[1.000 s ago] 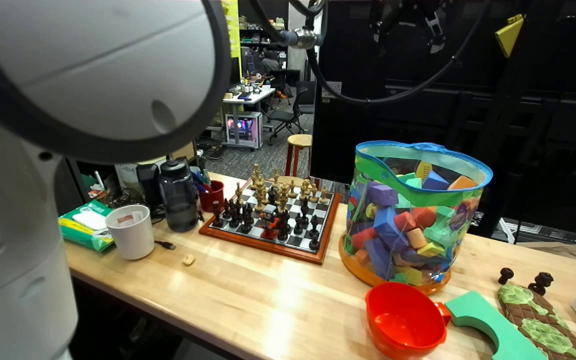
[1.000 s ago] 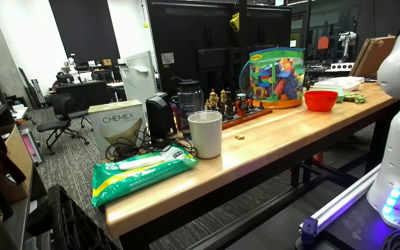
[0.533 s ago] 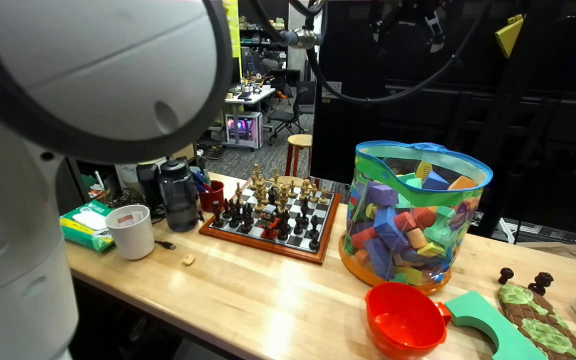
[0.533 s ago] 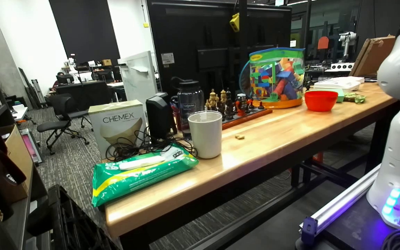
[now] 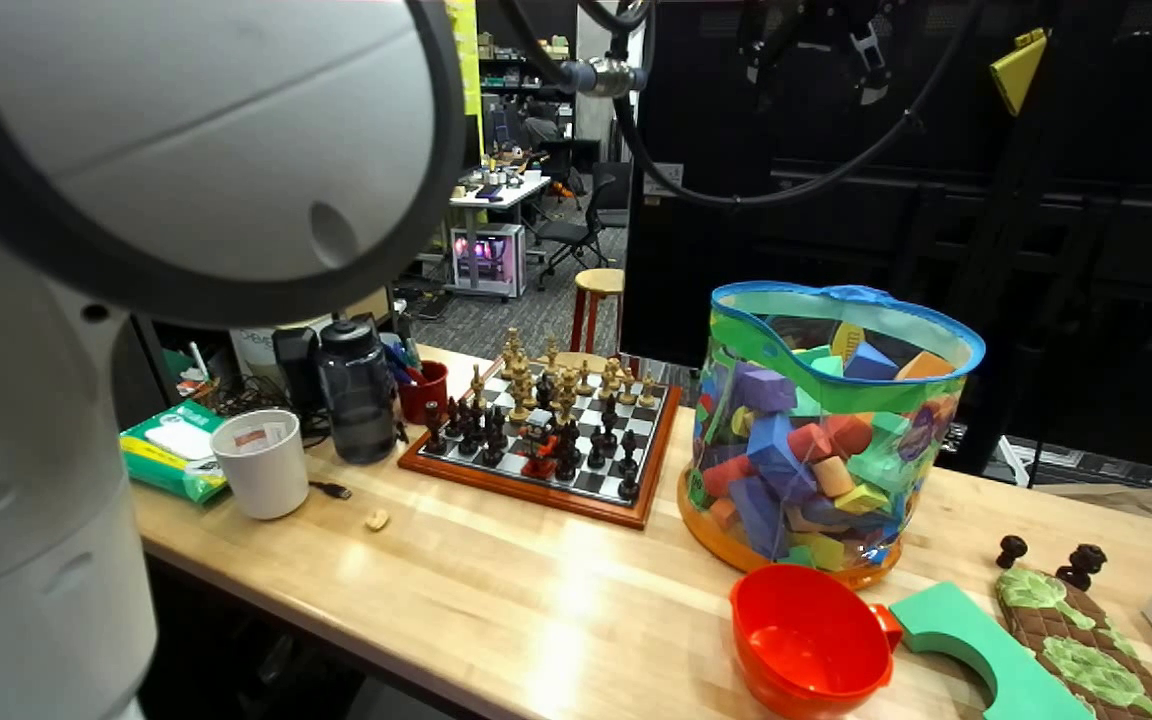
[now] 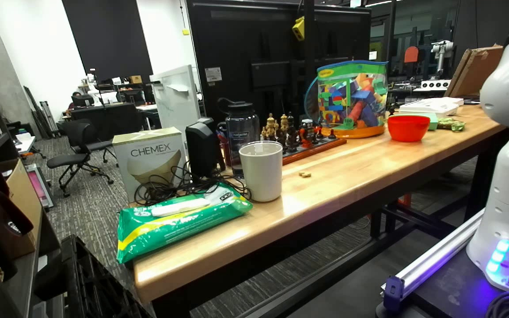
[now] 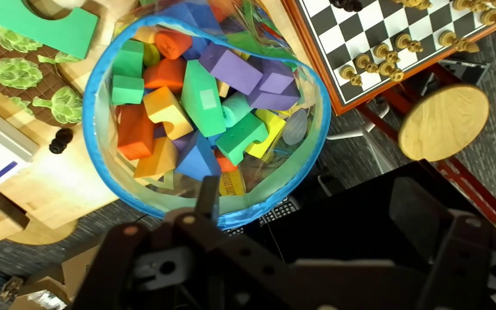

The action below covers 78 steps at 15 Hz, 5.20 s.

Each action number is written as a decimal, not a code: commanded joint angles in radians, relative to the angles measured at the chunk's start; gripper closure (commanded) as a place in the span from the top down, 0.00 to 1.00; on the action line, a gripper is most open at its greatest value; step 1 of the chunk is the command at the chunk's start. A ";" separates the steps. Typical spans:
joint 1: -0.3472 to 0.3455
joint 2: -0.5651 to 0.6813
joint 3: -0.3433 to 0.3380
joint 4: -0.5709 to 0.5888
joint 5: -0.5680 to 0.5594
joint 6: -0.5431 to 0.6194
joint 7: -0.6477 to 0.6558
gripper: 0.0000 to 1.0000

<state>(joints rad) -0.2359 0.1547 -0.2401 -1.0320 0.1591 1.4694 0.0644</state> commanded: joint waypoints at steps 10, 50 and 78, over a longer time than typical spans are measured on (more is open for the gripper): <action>0.000 0.001 0.000 0.000 -0.003 -0.001 -0.001 1.00; -0.144 0.524 0.093 0.504 0.011 -0.376 -0.007 1.00; -0.146 0.753 0.133 0.672 -0.024 -0.460 0.113 1.00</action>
<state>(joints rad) -0.3679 0.8756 -0.1292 -0.4473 0.1504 1.0559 0.1383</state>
